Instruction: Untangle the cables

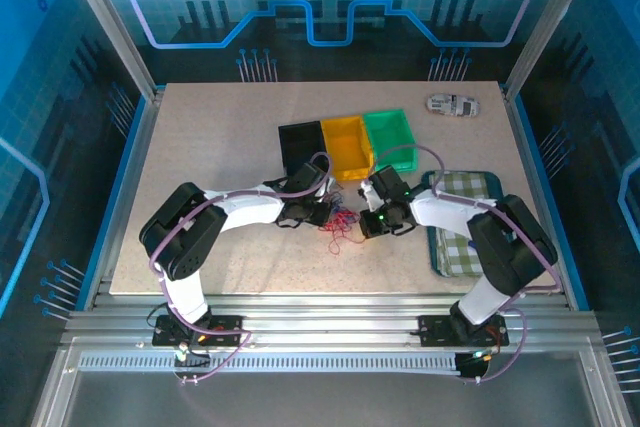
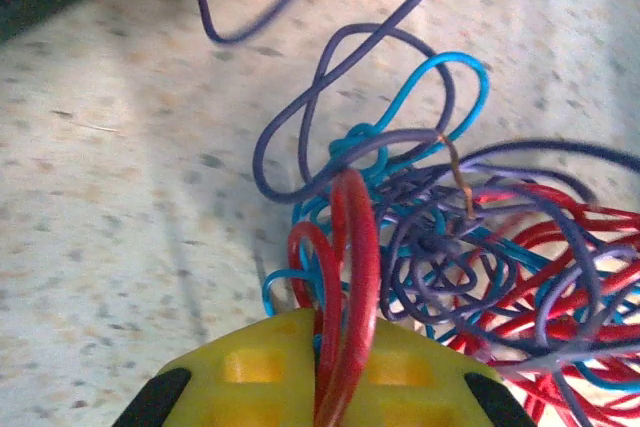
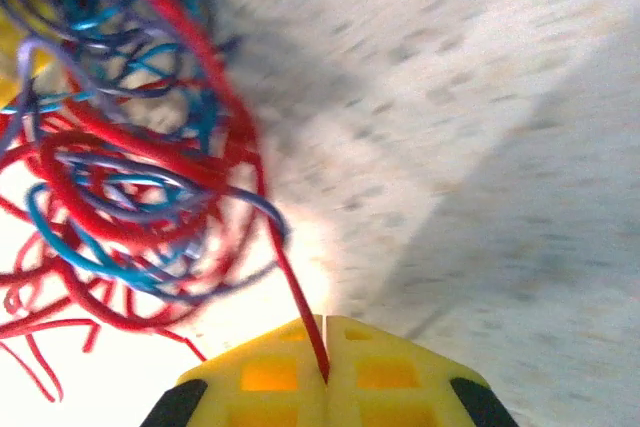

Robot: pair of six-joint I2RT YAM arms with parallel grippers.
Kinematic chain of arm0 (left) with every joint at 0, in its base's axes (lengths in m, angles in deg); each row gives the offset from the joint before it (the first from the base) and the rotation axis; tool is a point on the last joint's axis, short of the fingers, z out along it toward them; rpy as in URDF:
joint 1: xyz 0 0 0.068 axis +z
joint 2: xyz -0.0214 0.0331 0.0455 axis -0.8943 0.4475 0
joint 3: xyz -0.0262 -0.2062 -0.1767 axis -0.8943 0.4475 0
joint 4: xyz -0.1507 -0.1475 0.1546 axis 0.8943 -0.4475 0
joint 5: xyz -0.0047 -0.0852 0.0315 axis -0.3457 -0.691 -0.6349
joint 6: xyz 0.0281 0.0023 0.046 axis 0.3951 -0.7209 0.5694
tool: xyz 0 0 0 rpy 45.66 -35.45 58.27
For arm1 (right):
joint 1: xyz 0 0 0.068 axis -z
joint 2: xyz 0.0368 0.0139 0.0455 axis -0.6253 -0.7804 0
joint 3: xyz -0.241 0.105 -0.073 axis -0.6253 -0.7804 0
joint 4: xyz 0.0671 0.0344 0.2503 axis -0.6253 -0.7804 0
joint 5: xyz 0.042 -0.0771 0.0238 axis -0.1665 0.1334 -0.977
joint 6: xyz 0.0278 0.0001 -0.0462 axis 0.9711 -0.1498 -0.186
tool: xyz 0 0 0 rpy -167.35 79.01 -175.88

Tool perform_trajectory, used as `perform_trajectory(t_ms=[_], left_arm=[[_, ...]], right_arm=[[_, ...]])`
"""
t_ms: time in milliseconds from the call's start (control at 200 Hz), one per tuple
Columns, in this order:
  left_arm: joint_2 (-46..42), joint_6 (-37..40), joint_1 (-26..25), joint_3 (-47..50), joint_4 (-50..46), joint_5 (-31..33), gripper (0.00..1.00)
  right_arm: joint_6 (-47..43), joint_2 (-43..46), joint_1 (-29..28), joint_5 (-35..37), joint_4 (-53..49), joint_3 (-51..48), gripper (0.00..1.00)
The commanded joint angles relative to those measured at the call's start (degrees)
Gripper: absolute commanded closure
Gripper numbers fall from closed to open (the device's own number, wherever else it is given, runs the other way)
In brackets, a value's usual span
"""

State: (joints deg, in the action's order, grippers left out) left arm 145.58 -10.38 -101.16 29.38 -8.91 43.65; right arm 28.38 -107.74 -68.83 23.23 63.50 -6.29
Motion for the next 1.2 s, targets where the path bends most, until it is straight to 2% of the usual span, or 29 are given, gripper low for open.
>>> perform_trajectory(t_ms=[0,200,380,646,816,1036,1116,1196], left_arm=[[0.2,-4.8,0.0,2.5,0.8,9.1,1.0],[-0.5,-7.5,1.3,5.1,1.2,11.5,1.0],[-2.7,-8.4,3.9,9.3,1.6,12.4,1.0],[-3.7,-10.0,5.9,12.6,0.2,17.1,1.0],[-3.3,-13.5,6.4,12.0,-4.3,23.6,1.0],[-1.4,-16.3,8.3,8.8,-9.6,23.2,1.0],[-0.7,-13.7,8.2,7.6,-8.6,21.5,1.0],[-0.5,-11.0,7.9,6.3,-7.3,19.3,1.0]], right_arm=[[6.2,5.2,3.5,12.1,-1.8,-0.4,1.0],[16.2,10.9,12.7,18.3,-4.1,-1.6,1.0],[16.2,12.1,20.4,20.0,-6.5,0.2,1.0],[15.3,14.6,30.2,21.5,-8.3,2.2,1.0],[14.8,16.3,35.4,23.1,-9.0,3.2,1.0],[15.4,20.3,42.2,26.0,-9.1,5.7,1.0],[13.8,21.7,43.6,22.9,-7.0,6.2,1.0],[11.1,22.0,42.0,18.5,-4.9,7.5,1.0]])
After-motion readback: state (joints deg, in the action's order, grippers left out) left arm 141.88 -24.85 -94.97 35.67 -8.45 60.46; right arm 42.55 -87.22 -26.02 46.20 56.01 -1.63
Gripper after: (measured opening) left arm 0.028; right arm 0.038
